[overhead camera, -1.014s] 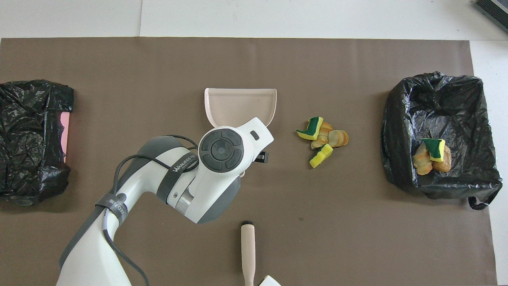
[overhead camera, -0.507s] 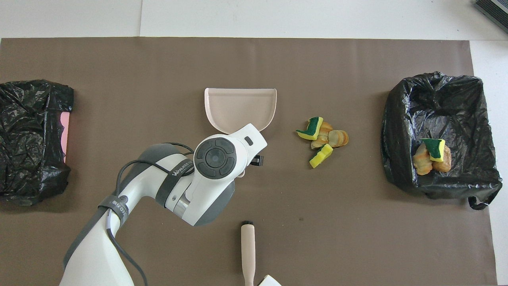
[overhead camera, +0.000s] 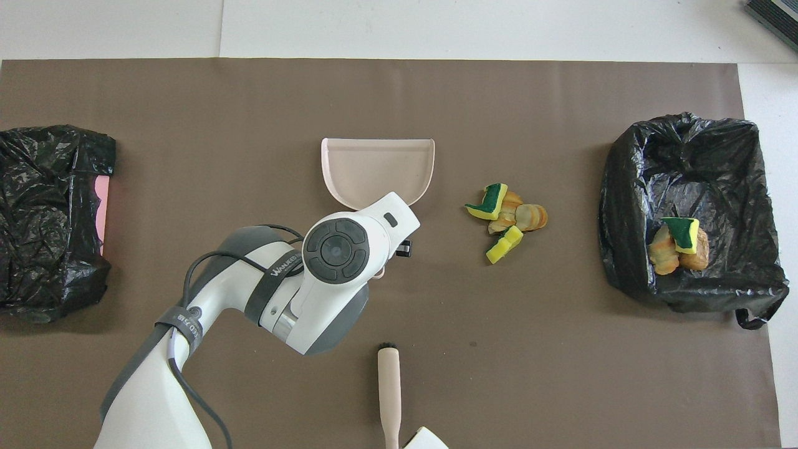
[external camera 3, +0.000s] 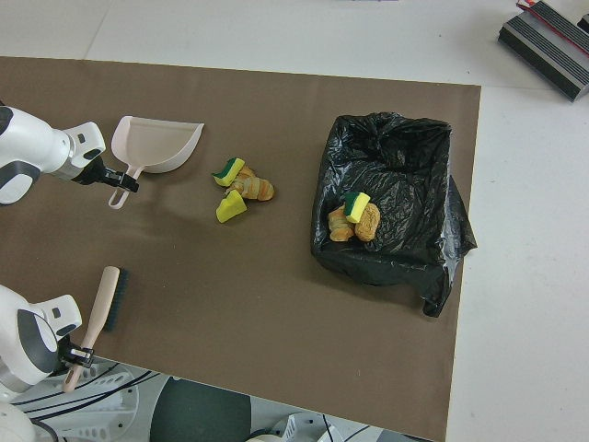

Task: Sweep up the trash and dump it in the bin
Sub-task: 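Grasp the dustpan handle with the left gripper and lift it, then grasp the wooden brush handle with the right gripper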

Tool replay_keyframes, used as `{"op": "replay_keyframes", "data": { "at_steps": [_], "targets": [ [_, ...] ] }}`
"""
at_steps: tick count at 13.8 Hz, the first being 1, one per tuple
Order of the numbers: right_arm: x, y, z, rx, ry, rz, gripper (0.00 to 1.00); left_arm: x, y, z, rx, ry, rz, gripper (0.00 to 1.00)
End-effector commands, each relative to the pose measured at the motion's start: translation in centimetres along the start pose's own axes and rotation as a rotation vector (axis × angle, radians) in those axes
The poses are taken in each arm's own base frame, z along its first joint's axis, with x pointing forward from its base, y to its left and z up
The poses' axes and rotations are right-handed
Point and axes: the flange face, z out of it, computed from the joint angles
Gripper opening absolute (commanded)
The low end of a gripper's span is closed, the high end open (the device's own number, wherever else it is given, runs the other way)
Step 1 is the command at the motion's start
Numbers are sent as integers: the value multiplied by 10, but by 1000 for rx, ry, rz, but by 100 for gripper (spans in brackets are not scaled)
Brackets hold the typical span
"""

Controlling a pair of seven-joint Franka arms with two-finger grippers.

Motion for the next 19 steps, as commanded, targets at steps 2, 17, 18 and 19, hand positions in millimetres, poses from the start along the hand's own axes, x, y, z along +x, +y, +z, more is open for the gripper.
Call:
{"op": "replay_keyframes", "data": {
  "at_steps": [2, 17, 18, 19],
  "targets": [
    [21, 44, -63, -30, 32, -47, 0, -5, 0, 3, 3, 3, -5, 48],
    [257, 301, -134, -370, 66, -174, 0, 18, -39, -25, 35, -41, 59, 0],
    [270, 302, -127, -389, 55, -187, 0, 20, -49, -28, 44, -72, 155, 0],
    [281, 304, -120, -402, 56, -199, 0, 22, -52, -35, 49, -103, 258, 0]
  ]
}}
